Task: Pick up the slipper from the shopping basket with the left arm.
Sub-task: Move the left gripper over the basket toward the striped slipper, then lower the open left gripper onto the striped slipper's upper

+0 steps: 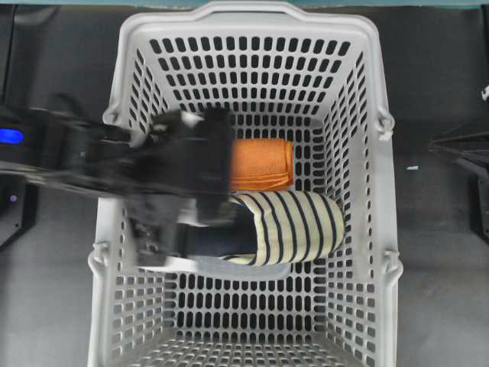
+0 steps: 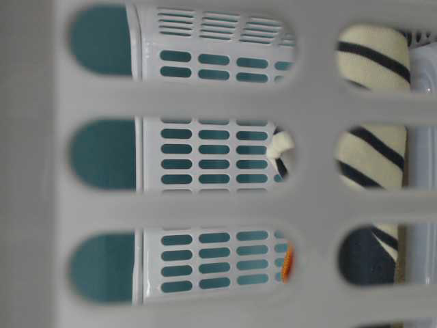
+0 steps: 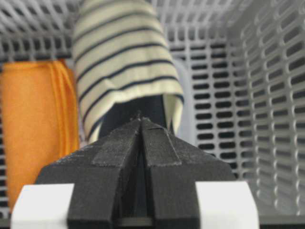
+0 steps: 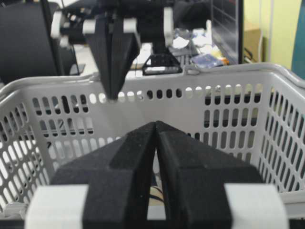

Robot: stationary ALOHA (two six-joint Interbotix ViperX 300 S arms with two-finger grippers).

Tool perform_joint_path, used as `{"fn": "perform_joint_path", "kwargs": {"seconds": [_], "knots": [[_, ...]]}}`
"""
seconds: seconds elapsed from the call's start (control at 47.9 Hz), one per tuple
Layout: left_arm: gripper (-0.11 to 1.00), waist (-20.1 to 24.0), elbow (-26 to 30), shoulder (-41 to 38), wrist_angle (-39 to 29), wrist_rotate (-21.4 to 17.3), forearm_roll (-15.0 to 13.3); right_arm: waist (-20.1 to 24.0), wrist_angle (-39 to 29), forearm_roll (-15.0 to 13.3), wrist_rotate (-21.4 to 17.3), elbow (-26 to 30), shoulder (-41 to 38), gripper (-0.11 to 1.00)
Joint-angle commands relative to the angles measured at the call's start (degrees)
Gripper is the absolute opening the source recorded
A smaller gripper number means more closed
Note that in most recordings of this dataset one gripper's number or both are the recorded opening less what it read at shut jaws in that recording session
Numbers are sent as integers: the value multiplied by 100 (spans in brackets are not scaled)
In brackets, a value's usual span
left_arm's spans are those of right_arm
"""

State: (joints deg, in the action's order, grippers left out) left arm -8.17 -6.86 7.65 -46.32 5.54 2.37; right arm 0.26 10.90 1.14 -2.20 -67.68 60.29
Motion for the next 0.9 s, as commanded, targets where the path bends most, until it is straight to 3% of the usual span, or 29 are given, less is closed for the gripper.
{"fn": "perform_joint_path", "kwargs": {"seconds": [0.0,0.146,0.313,0.542,0.626,0.876], "knots": [[0,-18,659,-369,-466,158,18,18,-9,18,-9,70,9,-1],[0,-35,1310,-923,-1081,343,9,18,-35,18,0,62,62,-1],[4,-35,1696,-1318,-1283,431,18,26,-62,18,0,53,97,-1],[68,-88,2057,-1714,-1354,589,18,44,-62,18,-9,44,123,-1],[86,-88,2171,-1846,-1433,554,18,44,-62,18,-9,53,123,-1],[91,-18,2250,-2232,-1705,492,26,62,-62,26,-9,53,132,-1]]}}
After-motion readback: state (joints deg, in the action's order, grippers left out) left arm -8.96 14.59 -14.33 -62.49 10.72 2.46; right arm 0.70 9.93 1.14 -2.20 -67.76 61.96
